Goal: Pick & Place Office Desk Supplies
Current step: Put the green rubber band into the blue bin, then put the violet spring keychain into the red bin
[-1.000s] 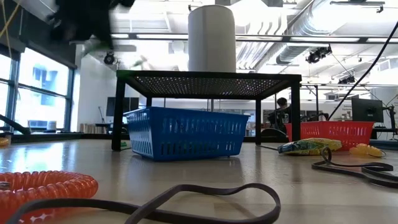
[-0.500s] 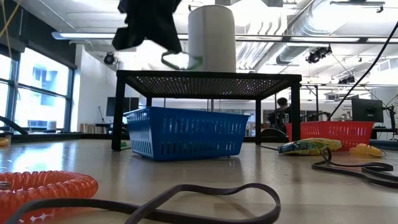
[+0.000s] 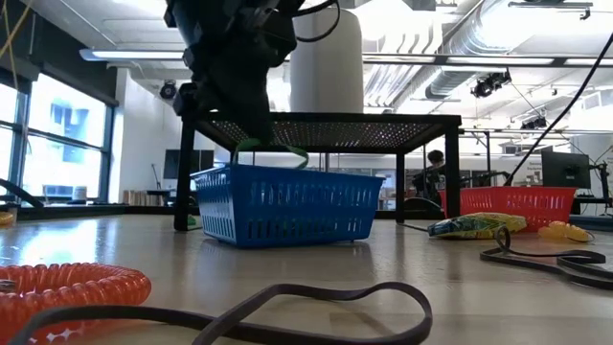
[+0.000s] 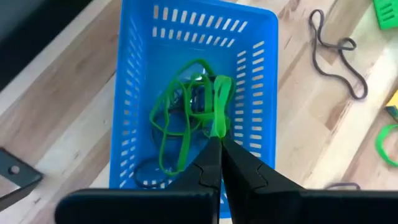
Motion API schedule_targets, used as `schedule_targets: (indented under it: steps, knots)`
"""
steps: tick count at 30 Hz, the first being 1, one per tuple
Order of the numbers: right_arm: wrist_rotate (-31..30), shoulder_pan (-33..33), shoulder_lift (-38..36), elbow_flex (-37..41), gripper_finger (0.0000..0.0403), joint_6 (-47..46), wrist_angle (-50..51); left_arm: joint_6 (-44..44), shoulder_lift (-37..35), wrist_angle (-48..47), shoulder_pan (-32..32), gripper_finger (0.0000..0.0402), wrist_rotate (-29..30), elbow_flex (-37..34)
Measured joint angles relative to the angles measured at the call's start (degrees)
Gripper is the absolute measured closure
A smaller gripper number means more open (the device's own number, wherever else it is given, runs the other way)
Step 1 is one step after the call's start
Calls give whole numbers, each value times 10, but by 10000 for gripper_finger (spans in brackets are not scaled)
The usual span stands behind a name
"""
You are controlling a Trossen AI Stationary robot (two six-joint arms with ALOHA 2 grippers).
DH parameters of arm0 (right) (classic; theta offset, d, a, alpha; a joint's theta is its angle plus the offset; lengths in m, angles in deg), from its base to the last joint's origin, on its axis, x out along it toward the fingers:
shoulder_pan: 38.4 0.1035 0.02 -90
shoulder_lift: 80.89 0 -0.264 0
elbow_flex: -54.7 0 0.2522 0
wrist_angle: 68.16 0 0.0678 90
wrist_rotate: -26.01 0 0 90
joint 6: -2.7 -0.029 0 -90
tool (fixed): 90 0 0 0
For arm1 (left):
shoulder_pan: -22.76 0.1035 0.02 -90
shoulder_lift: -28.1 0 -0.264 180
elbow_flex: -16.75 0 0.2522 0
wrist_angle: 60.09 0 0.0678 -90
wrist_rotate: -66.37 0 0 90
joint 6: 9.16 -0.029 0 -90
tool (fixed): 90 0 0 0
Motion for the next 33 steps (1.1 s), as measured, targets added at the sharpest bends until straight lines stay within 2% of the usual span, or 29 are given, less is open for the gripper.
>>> schedule_targets:
  steps: [5,15,19,23,27,33]
  knots:
    - [5,0,0,0,275,1,0,3,0,1,1,380,-6,0]
    - [10,0,0,0,275,3,1,9,0,0,1,289,-18,1]
    - [10,0,0,0,275,3,1,-11,-7,-2,0,284,-71,21]
    - [10,0,0,0,275,3,1,13,-36,0,-2,285,-110,52]
    - [10,0,0,0,275,3,1,15,-79,-36,-6,293,-110,71]
    - [19,0,0,0,275,3,1,33,-168,-198,-5,300,-57,78]
